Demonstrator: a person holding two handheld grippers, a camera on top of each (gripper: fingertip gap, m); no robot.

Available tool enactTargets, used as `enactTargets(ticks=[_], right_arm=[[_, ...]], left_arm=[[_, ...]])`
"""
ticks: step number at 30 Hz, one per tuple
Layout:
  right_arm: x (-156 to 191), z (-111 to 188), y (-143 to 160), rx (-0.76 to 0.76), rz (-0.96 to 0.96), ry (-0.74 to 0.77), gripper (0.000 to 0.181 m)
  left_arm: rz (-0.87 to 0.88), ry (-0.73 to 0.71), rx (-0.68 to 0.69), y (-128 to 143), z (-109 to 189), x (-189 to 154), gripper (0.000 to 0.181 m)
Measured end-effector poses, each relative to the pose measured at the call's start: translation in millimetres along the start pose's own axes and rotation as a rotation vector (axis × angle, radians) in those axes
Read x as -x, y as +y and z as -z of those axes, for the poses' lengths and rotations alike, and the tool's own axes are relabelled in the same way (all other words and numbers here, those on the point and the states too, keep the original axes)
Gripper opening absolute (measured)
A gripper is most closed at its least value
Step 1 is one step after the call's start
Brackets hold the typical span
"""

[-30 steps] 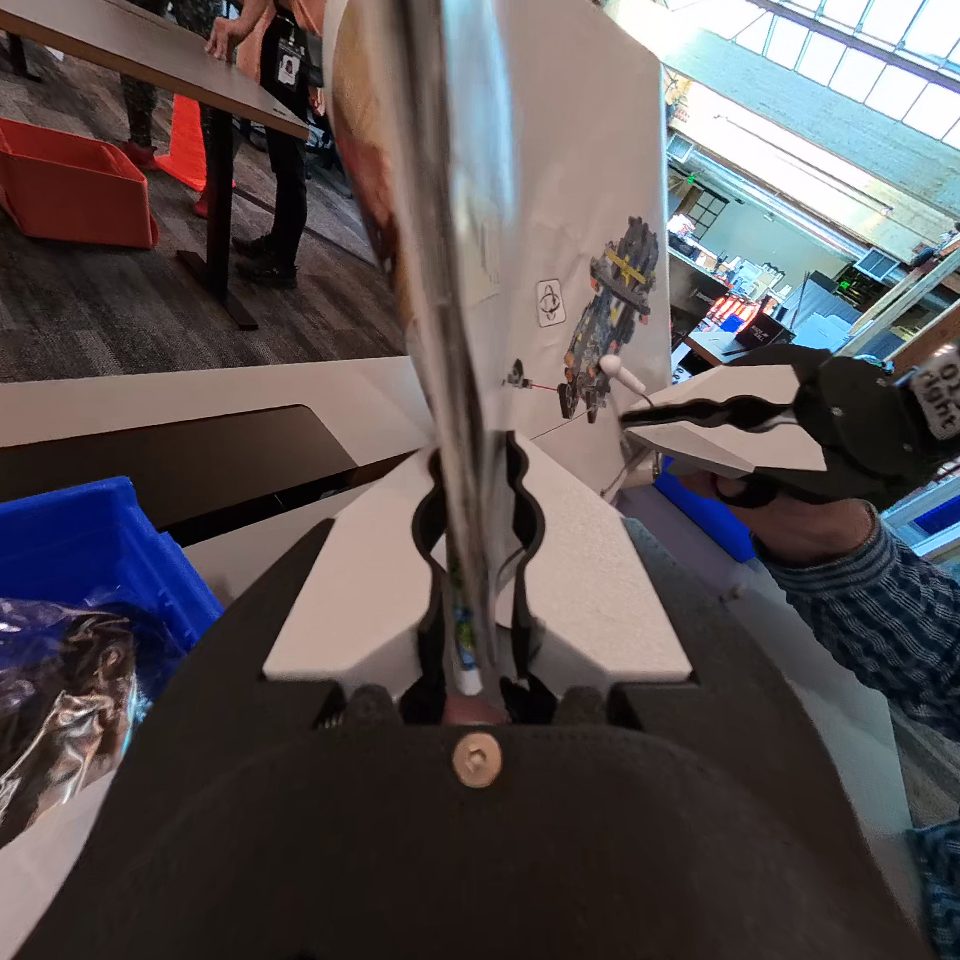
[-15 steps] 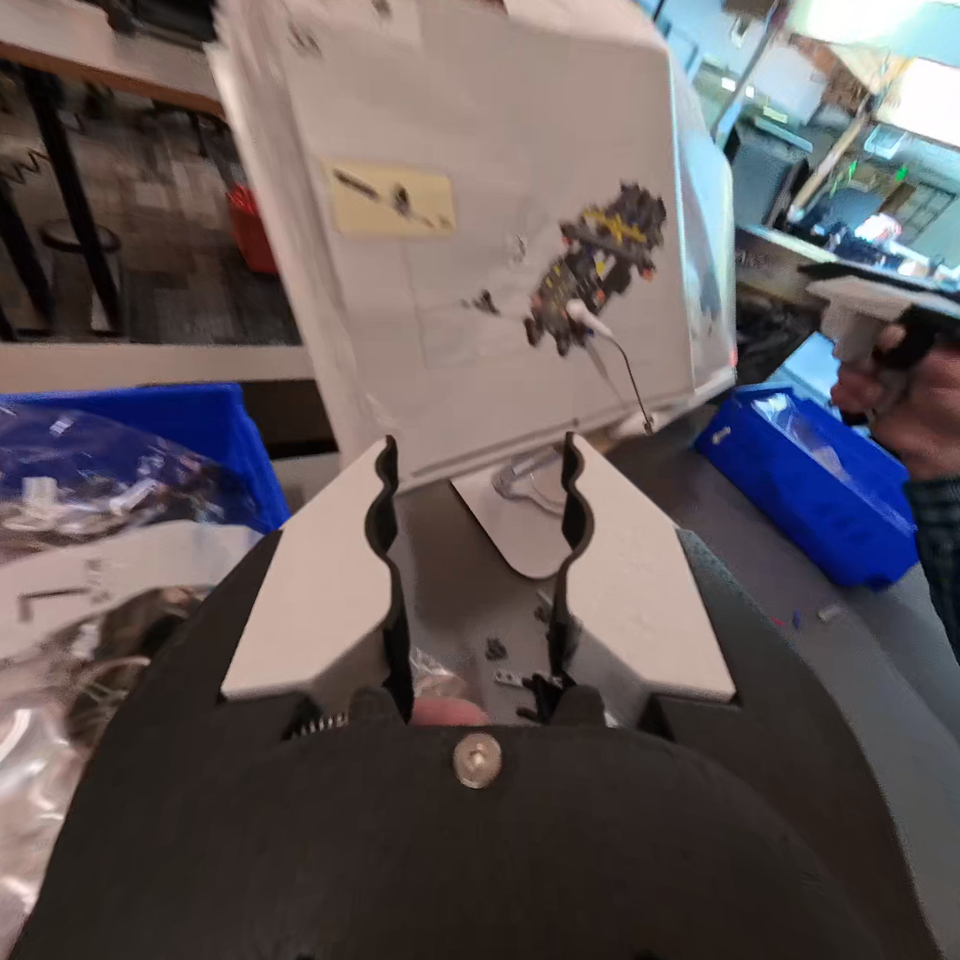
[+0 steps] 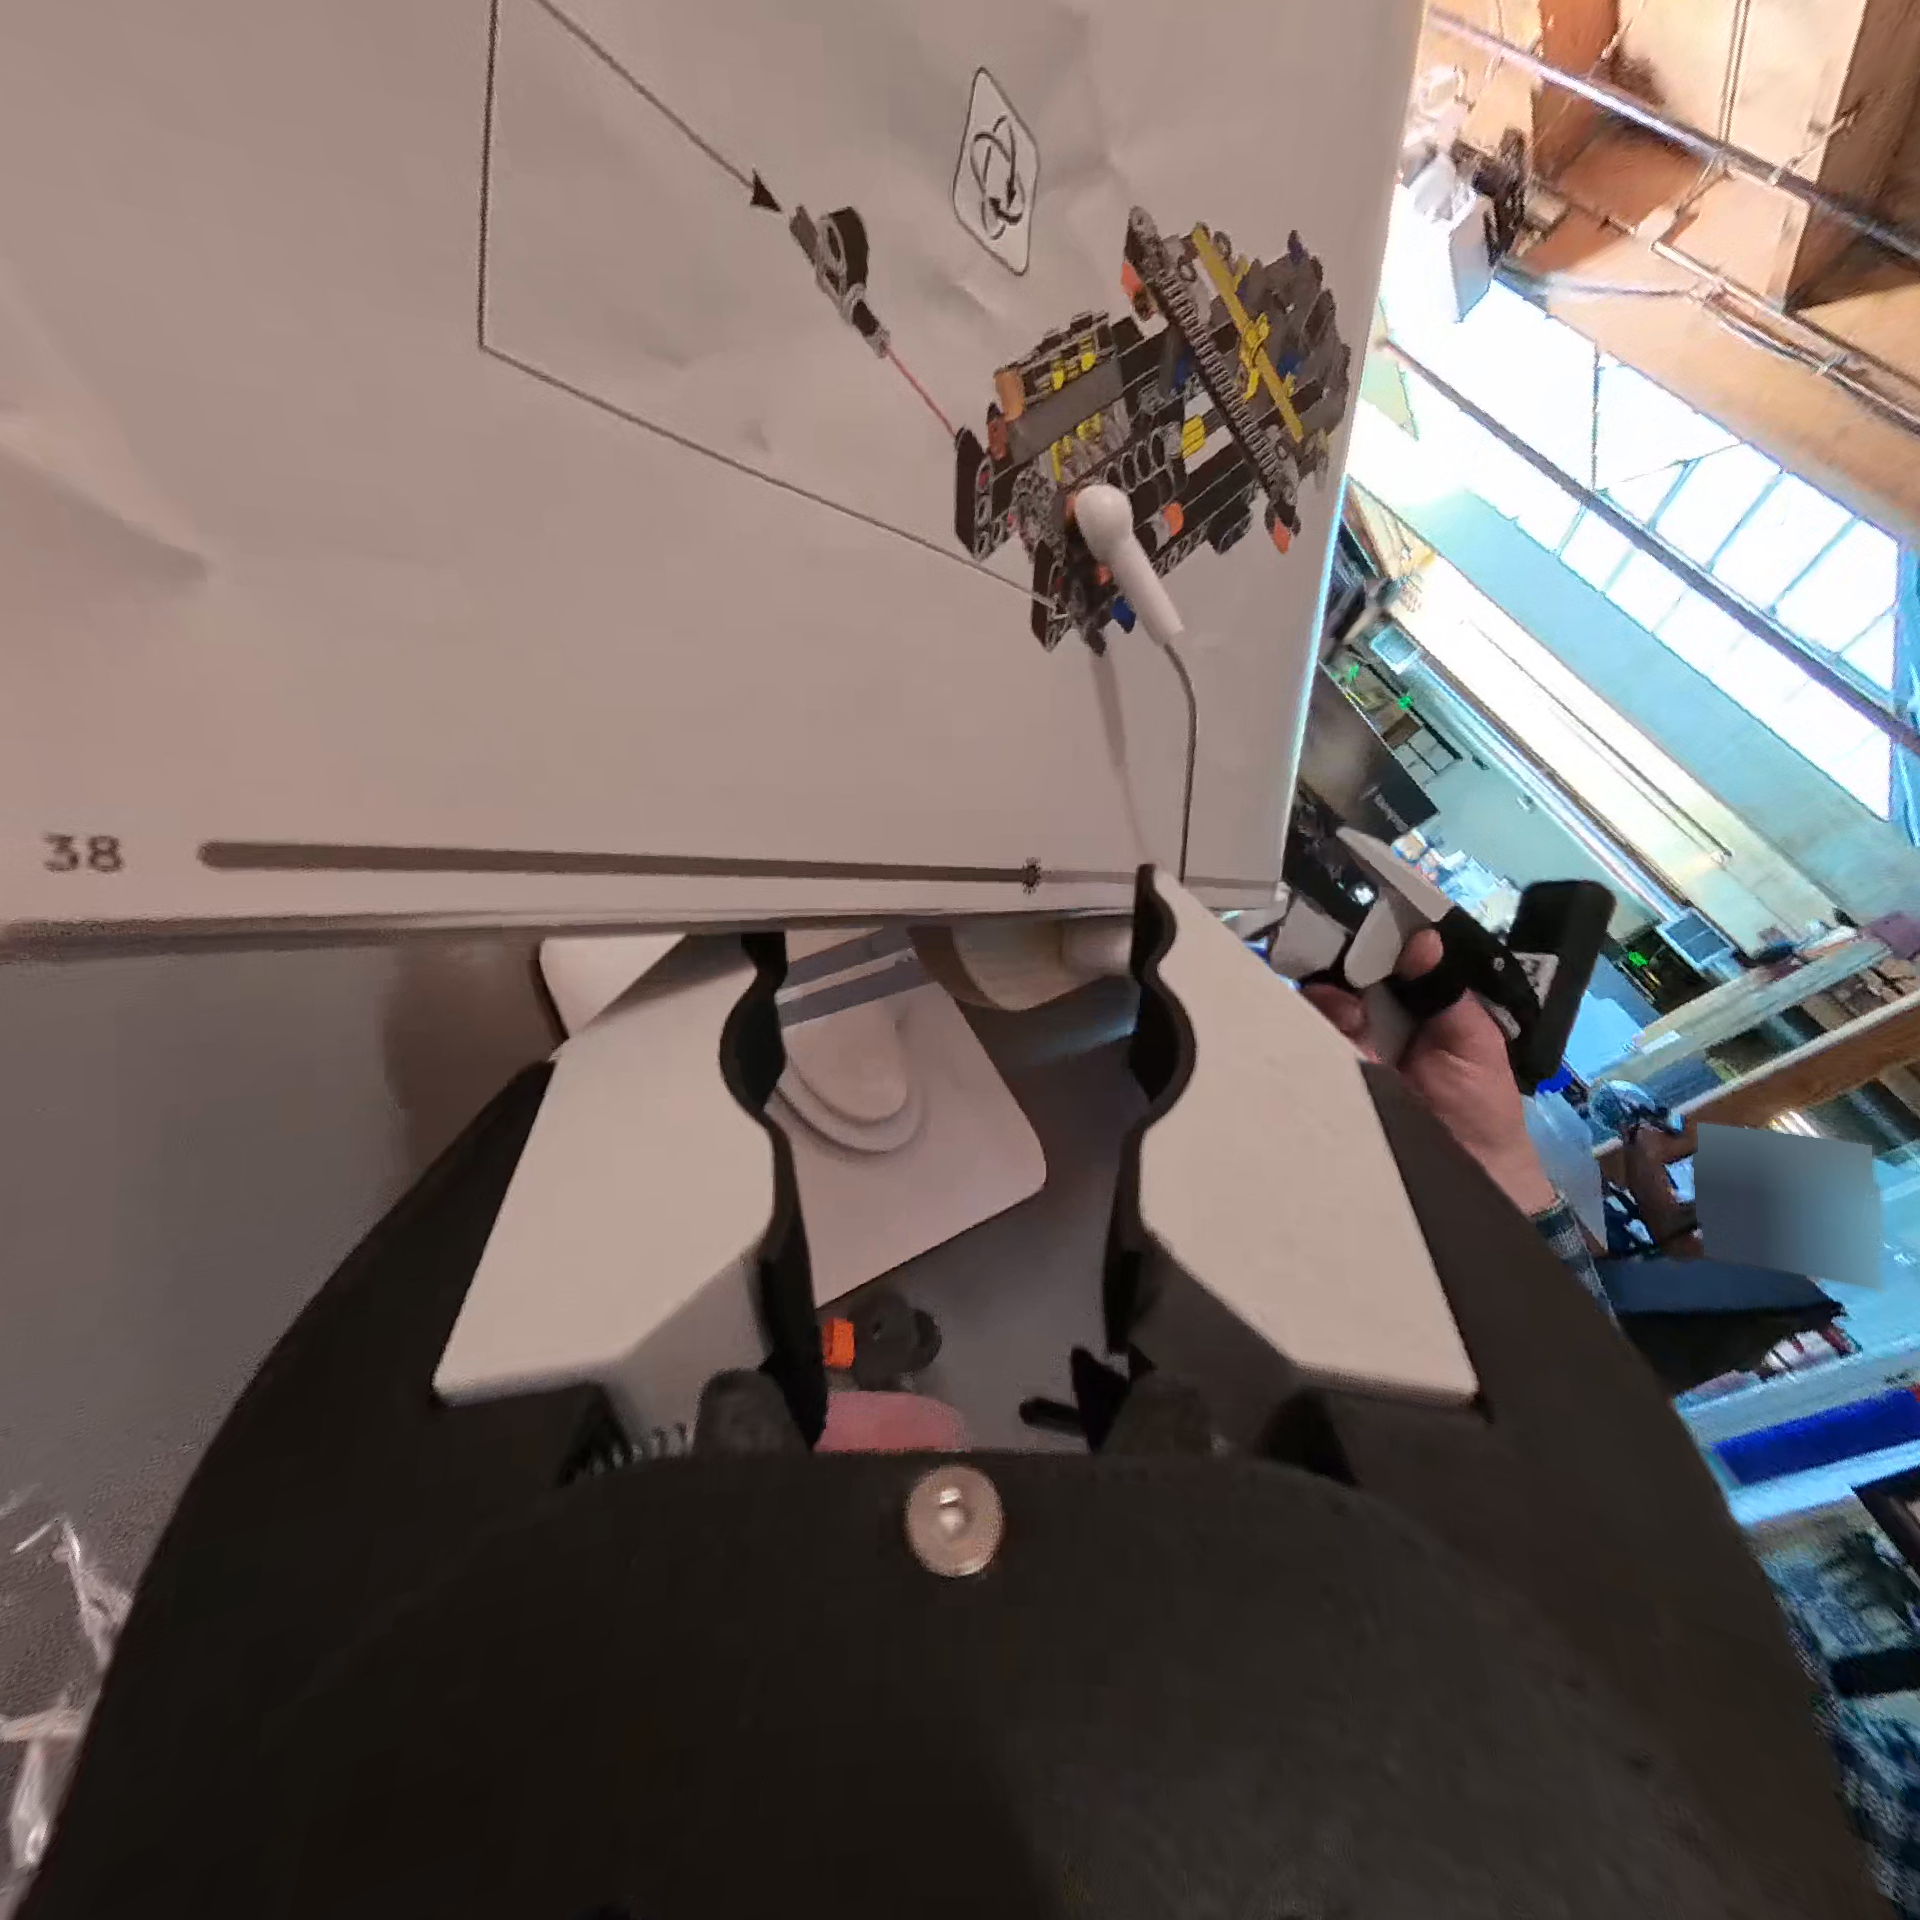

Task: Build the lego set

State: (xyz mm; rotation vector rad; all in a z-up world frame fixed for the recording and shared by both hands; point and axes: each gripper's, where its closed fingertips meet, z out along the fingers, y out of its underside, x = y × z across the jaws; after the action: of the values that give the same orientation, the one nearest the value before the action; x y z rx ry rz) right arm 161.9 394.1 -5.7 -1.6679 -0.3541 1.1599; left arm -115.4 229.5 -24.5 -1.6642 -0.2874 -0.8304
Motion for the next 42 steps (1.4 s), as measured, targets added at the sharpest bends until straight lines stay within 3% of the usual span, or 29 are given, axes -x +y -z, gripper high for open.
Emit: enactTargets(ticks=[3,6,11,16,18,22,26,30,32,42], right_arm=[[0.1,-5.5,17.2,0.087,-0.061,-0.067,0.076],[-5.3,-5.8,21.8,0.072,-0.071,-0.045,0.083],[24.9,-20.5,47.7,0.154,-0.096,-0.212,0.084],[45.3,-39.0,39.1,0.080,-0.149,-0.320,0.073],[41.1,-42.2,35.0,0.054,-0.193,-0.348,0.061],[36.8,-49.6,32.0,0.026,-0.249,-0.375,0.061],[41.4,-53.0,30.4,0.028,-0.265,-0.433,0.045],[46.0,-51.4,32.0,0.018,-0.300,-0.493,0.034],[50.3,-48.2,34.0,0.018,-0.301,-0.510,0.031],[70.2,-34.8,43.0,-0.008,-0.333,-0.547,0.023]], left_arm=[[0.034,-0.034,-0.041,3.0,0.6,5.4,0.067],[0.102,-0.066,-0.091,2.1,4.9,14.3,0.072],[0.137,-0.057,-0.103,10.7,4.8,8.5,0.072],[0.204,-0.021,-0.110,24.8,-1.8,3.4,0.076],[0.193,0.006,-0.131,18.0,-3.8,-3.2,0.073],[0.203,0.059,-0.156,7.9,-14.8,-10.3,0.066],[0.210,0.151,-0.197,0.9,-22.6,-19.7,0.049],[0.237,0.199,-0.218,-1.2,-21.9,-18.8,0.044],[0.258,0.184,-0.221,-2.3,-22.3,-11.1,0.028],[0.278,0.225,-0.233,-11.6,-18.8,-0.9,0.024]])
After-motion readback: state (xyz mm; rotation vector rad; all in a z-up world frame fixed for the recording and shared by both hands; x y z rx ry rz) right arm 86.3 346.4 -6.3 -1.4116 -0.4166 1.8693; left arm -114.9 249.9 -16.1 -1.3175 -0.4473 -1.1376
